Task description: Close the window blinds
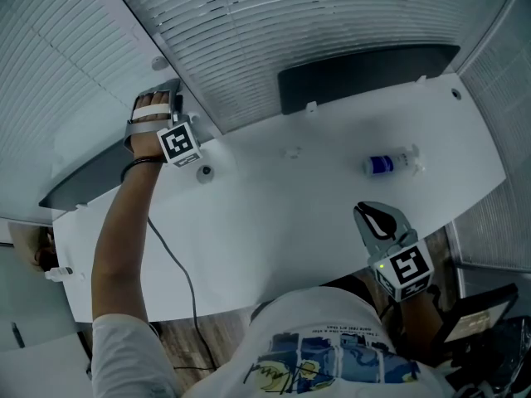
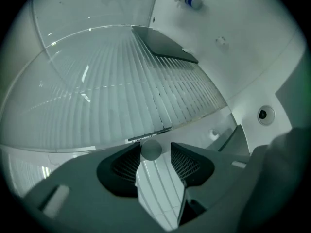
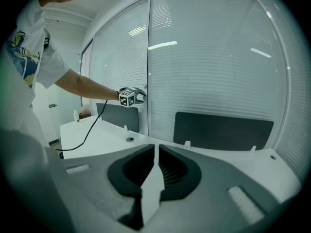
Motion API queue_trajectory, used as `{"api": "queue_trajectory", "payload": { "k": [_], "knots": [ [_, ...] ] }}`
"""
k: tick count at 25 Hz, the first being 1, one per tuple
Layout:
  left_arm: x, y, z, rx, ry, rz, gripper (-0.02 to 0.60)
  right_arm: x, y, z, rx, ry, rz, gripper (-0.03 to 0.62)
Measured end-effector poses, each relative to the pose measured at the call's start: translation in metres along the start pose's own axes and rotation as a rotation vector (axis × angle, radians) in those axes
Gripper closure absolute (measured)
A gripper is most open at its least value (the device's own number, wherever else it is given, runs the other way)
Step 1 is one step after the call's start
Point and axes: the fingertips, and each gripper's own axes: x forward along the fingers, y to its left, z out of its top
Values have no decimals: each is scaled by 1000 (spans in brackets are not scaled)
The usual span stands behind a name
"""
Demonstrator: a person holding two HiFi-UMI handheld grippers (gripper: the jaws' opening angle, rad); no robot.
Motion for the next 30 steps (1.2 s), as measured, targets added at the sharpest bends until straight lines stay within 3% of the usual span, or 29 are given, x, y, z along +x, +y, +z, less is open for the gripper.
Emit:
{"api": "queue_trajectory", "payload": {
  "k": [3,7,16,21,30],
  "knots": [
    [-1,2,0,22,5,15,405,-3,-1,-2,2,0,-5,577],
    [-6,7,1,-25,1,29,463,-9,0,-3,7,2,-11,577],
    [-4,10,5,-320,-25,22,462,-1,-2,-2,-3,7,-1,577],
    [-7,16,4,-584,-15,44,461,-1,-1,0,-10,9,7,577],
    [-12,23,-9,-1272,6,75,460,-1,-3,0,-20,15,7,577]
  ]
}}
